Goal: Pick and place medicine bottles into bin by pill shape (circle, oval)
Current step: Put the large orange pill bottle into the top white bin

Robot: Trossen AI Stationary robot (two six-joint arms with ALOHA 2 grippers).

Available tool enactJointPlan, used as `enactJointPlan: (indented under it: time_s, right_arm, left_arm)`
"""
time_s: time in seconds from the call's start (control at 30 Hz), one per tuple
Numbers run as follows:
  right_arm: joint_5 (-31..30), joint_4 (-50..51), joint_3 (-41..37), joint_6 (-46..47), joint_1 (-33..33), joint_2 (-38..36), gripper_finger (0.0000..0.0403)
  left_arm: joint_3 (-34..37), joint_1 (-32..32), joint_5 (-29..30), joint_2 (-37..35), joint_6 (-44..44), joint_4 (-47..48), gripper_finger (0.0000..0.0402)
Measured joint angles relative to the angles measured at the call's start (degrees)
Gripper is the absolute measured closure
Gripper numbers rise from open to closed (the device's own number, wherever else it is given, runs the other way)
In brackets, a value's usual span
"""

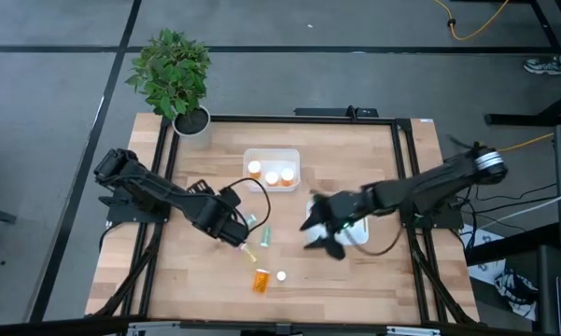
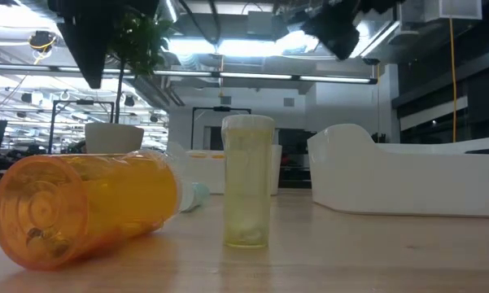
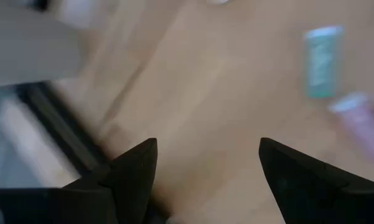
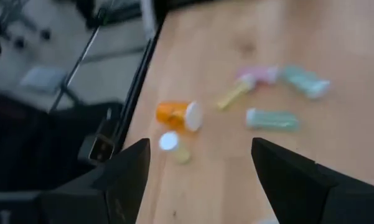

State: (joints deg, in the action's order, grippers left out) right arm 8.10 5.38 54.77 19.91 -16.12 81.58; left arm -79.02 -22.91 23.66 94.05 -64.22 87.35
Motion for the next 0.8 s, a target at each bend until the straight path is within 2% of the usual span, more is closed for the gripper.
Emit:
enactJointPlan:
  time_s: [0.17, 0.27, 0.4, 0.6, 0.7, 0.8]
  right_arm:
    - [4.46, 1.30, 10.22, -8.72, -2.57, 13.46, 0.0121]
    - [8.13, 7.51, 19.67, -15.59, -4.08, 20.97, 0.0121]
    - [9.57, 15.35, 31.65, -21.82, -5.44, 29.35, 0.0121]
    - [19.57, 15.92, 42.35, -19.30, -5.69, 40.44, 0.0121]
    - [20.24, 16.48, 47.58, -16.84, -6.52, 44.60, 0.0124]
    - [18.35, 17.71, 52.51, -15.52, -7.86, 47.92, 0.0137]
  left_arm:
    - [0.58, 0.58, 2.58, -0.35, -0.03, 2.80, 0.0127]
    - [1.73, 1.54, 3.43, -1.17, 0.89, 2.21, 0.0127]
    - [3.20, 2.91, 4.13, -1.23, 1.23, 2.56, 0.0127]
    - [6.38, 5.44, 4.37, -1.21, 2.00, 2.67, 0.0127]
    - [7.60, 6.27, 4.42, -1.22, 2.04, 2.69, 0.0127]
    - [8.36, 6.68, 4.42, -1.24, 2.27, 2.68, 0.0127]
